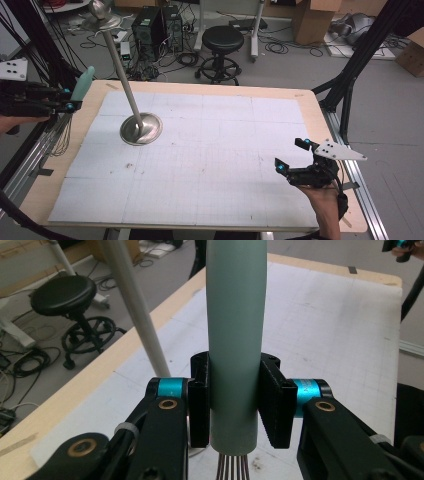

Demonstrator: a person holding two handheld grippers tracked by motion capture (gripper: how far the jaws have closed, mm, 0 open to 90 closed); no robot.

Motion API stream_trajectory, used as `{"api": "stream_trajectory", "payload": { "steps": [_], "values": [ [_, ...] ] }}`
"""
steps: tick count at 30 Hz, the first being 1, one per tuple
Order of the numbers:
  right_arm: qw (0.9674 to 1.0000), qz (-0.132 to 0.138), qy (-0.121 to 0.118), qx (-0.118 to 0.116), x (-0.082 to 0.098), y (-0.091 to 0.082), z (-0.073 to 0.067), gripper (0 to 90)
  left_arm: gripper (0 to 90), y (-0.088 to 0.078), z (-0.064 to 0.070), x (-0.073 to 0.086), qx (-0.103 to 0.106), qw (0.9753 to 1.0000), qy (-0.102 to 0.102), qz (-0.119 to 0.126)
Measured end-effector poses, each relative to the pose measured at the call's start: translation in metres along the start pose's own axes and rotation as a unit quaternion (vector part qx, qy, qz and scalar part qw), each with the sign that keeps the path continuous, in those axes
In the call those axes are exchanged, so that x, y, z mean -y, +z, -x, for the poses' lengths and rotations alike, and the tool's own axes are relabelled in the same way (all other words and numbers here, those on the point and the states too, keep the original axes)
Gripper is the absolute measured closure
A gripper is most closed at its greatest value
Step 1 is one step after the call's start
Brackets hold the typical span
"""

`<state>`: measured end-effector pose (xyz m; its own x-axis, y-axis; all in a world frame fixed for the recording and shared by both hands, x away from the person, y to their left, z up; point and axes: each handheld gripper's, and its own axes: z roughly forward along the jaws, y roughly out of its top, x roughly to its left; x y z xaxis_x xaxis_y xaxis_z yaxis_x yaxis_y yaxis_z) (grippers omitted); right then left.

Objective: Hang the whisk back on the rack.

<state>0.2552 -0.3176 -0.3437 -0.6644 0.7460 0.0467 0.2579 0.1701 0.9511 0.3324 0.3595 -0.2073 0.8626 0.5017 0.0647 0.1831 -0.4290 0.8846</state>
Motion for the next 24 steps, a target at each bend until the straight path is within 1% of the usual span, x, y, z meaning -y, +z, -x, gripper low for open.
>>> {"api": "stream_trajectory", "payload": {
  "steps": [4,6,9,15,20,24],
  "values": [
    [1.0000,0.000,-0.001,0.001,0.000,0.000,0.000,0.8,69.4,-0.006,-0.005,-0.001,-0.010,0.9999,-0.006,0.009],
    [1.0000,0.000,-0.002,0.001,0.000,0.001,0.000,0.8,69.4,-0.008,-0.008,-0.003,-0.015,0.9998,-0.006,0.009],
    [1.0000,-0.001,-0.001,0.000,0.000,0.001,-0.001,0.8,69.4,-0.013,-0.012,-0.005,-0.021,0.9996,-0.010,0.018],
    [1.0000,-0.002,0.000,0.002,0.000,0.000,0.000,0.8,69.4,-0.021,-0.019,-0.009,-0.035,0.9991,-0.013,0.019],
    [1.0000,-0.002,0.000,0.002,0.001,0.000,0.001,0.8,69.4,-0.026,-0.023,-0.014,-0.045,0.9984,-0.016,0.031],
    [1.0000,-0.002,0.000,0.002,0.000,0.000,0.001,0.8,69.4,-0.027,-0.026,-0.020,-0.050,0.9983,-0.014,0.026]
  ]
}}
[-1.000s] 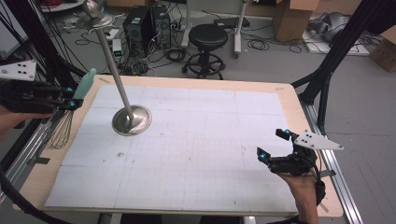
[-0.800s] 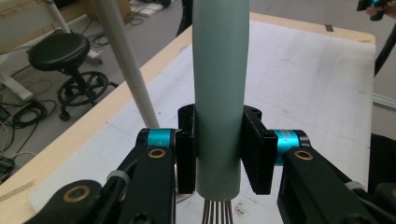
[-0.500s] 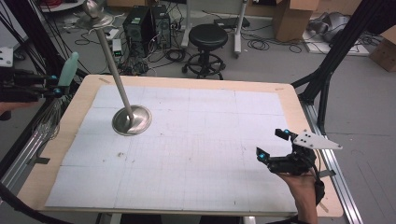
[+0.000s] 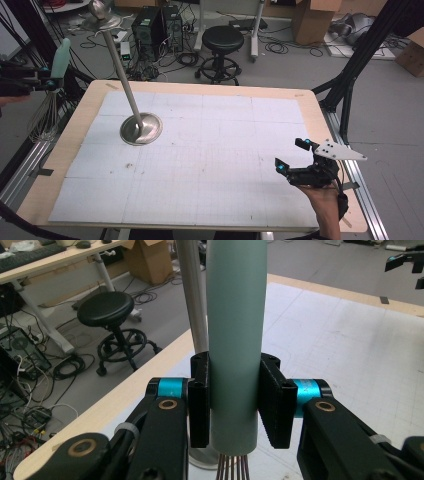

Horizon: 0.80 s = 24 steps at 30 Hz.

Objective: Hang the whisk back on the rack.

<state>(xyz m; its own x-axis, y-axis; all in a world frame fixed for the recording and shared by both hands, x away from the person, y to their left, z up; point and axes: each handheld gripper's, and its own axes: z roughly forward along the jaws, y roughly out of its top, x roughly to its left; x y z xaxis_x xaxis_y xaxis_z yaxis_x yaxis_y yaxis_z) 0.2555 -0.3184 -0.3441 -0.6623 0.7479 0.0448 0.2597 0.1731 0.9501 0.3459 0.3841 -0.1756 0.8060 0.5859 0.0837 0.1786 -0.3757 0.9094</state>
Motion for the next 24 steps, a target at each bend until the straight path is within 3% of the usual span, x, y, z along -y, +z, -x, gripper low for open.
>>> {"api": "stream_trajectory", "payload": {
  "steps": [14,24],
  "values": [
    [1.0000,-0.004,0.001,0.000,0.001,-0.001,0.000,0.8,69.4,-0.002,-0.015,-0.013,-0.020,0.9997,-0.011,0.010],
    [1.0000,-0.002,0.000,0.000,0.000,-0.002,0.000,0.8,69.4,0.005,-0.023,-0.016,-0.026,0.9996,-0.013,0.003]
  ]
}}
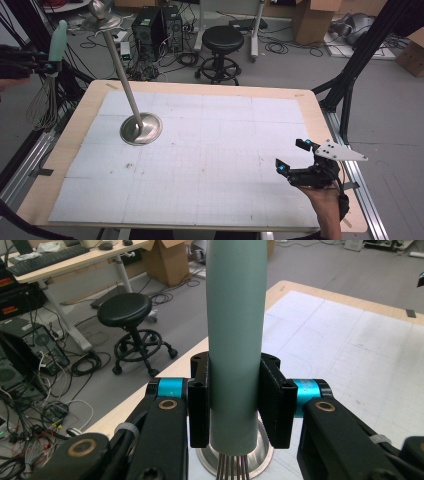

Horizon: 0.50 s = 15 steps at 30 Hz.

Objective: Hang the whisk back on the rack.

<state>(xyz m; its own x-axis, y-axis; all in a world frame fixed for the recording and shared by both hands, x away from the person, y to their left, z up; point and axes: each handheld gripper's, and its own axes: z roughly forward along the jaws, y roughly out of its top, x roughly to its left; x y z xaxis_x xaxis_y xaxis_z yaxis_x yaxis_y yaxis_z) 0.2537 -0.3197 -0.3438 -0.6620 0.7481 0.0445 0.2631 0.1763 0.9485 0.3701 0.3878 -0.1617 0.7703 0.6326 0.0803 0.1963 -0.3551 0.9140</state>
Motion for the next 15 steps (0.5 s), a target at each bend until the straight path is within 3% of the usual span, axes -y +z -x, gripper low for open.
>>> {"api": "stream_trajectory", "payload": {
  "steps": [15],
  "values": [
    [1.0000,0.001,0.002,0.002,0.001,-0.002,0.002,0.8,69.4,0.012,-0.002,0.000,0.000,0.9999,0.001,-0.011]
  ]
}}
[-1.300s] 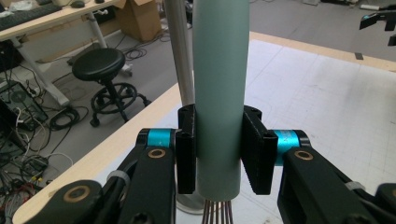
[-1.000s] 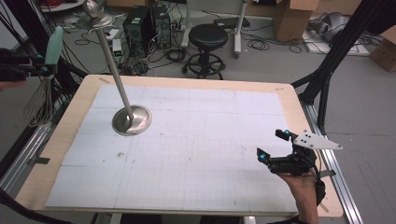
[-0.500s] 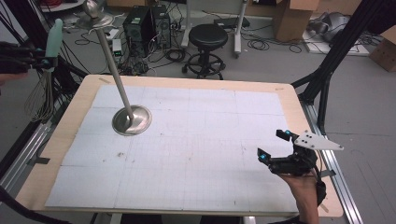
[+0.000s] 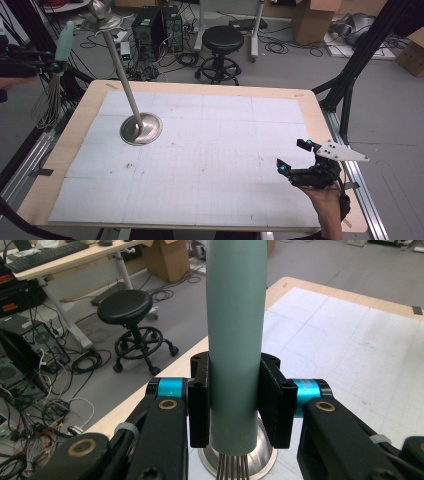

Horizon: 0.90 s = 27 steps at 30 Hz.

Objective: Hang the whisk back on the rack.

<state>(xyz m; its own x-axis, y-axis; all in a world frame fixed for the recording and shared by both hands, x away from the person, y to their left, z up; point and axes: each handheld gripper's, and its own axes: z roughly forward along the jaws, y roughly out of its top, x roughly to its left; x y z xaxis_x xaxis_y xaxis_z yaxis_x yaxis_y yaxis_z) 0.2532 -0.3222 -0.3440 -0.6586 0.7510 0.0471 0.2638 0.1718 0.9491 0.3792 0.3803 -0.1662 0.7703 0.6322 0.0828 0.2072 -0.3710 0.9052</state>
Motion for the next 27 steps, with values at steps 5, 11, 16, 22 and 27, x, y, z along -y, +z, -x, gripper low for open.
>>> {"api": "stream_trajectory", "payload": {
  "steps": [5,11,16,22,27],
  "values": [
    [1.0000,0.000,0.000,0.000,0.000,0.000,0.000,0.8,69.4,0.005,0.000,0.000,0.001,1.0000,-0.001,-0.003],
    [1.0000,0.001,0.001,-0.001,0.000,-0.001,0.001,0.8,69.3,0.009,0.000,0.000,0.001,1.0000,-0.002,-0.001],
    [1.0000,0.002,0.001,0.000,0.000,-0.002,0.001,0.8,69.3,0.015,0.000,0.001,0.002,1.0000,-0.005,-0.001],
    [1.0000,0.002,0.001,-0.001,0.000,-0.002,0.001,0.8,69.3,0.022,0.001,0.000,0.002,1.0000,-0.007,-0.003],
    [1.0000,0.003,0.000,-0.001,0.000,-0.001,0.001,0.8,69.3,0.028,0.002,0.000,0.001,1.0000,-0.010,-0.002]
  ]
}}
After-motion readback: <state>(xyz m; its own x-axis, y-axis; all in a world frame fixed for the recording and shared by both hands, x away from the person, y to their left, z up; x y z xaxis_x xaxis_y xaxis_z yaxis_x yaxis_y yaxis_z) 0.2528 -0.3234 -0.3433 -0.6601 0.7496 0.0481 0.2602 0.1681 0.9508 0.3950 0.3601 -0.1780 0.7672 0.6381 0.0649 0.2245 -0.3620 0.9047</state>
